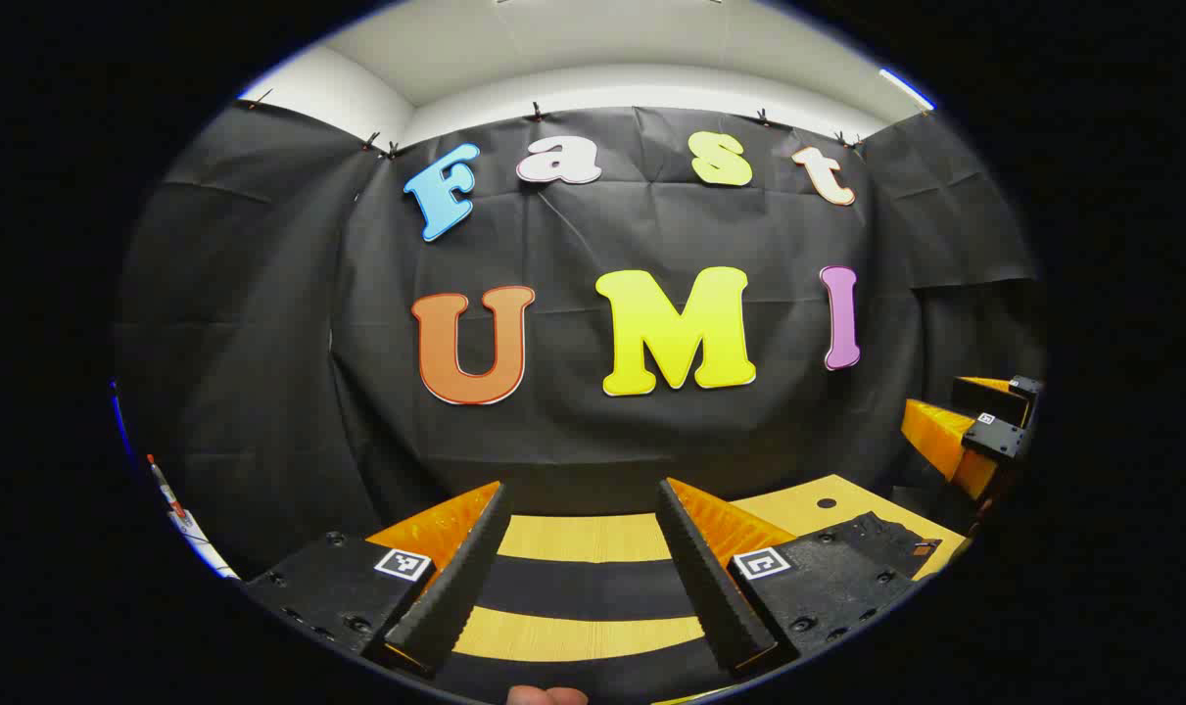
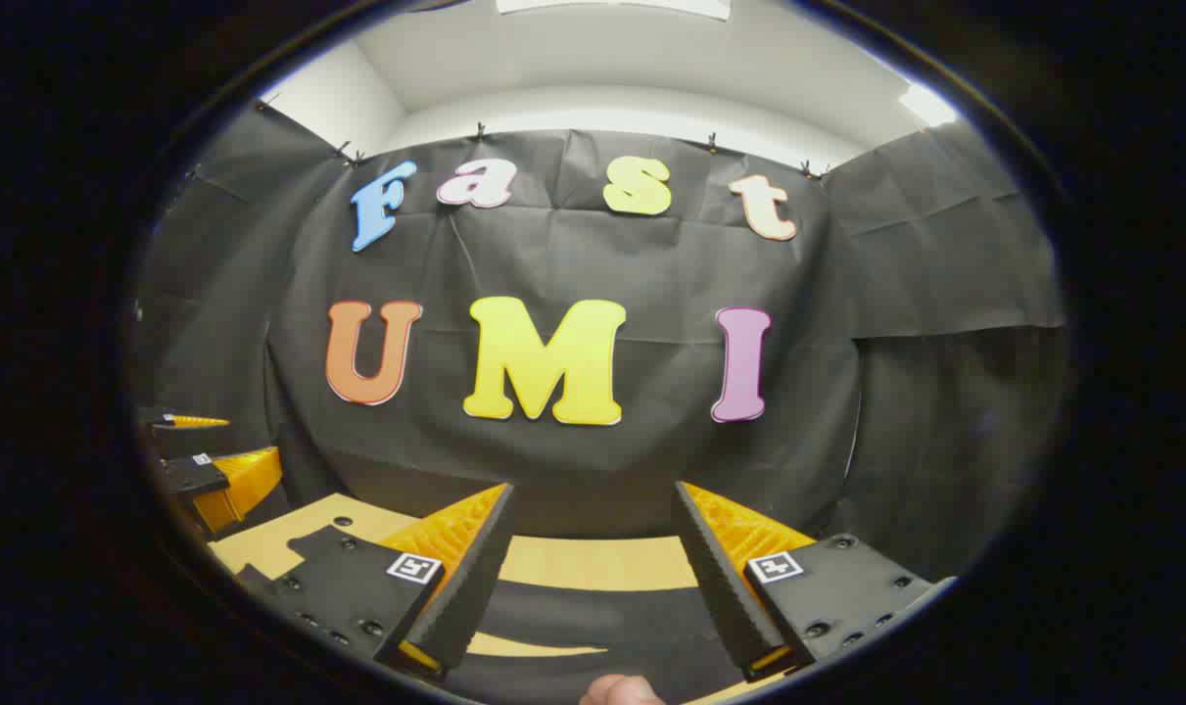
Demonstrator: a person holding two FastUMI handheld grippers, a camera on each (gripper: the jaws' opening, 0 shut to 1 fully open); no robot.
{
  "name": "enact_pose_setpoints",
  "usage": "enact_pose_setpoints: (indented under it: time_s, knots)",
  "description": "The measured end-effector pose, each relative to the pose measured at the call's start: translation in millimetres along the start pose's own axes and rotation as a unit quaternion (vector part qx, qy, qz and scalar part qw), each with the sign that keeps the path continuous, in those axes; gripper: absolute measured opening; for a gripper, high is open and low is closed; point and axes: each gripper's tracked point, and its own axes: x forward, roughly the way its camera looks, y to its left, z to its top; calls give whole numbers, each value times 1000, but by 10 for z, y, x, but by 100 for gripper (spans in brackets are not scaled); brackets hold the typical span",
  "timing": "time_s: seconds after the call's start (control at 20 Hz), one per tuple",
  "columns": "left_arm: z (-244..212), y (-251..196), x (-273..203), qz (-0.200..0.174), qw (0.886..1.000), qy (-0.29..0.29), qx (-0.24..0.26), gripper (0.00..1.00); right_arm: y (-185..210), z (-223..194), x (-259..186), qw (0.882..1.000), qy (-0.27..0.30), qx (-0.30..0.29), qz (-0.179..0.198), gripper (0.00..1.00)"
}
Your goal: Grasp the waist and the cuffs of the jeans and fold them to make the two legs overlap; first hold the waist and fold one-third of the jeans toward the cuffs, then hold the cuffs and fold the remaining one-third in the same direction to finish folding.
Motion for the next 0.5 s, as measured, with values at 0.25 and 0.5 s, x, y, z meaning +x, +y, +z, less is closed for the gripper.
enact_pose_setpoints:
  time_s: [0.25,0.5]
  knots:
    - [10,-85,38,-4,1000,1,-2,96,-114,-20,8,1000,5,-3,-3,96]
    - [12,-132,81,-3,1000,2,-5,96,-202,-51,64,1000,7,-5,-4,96]
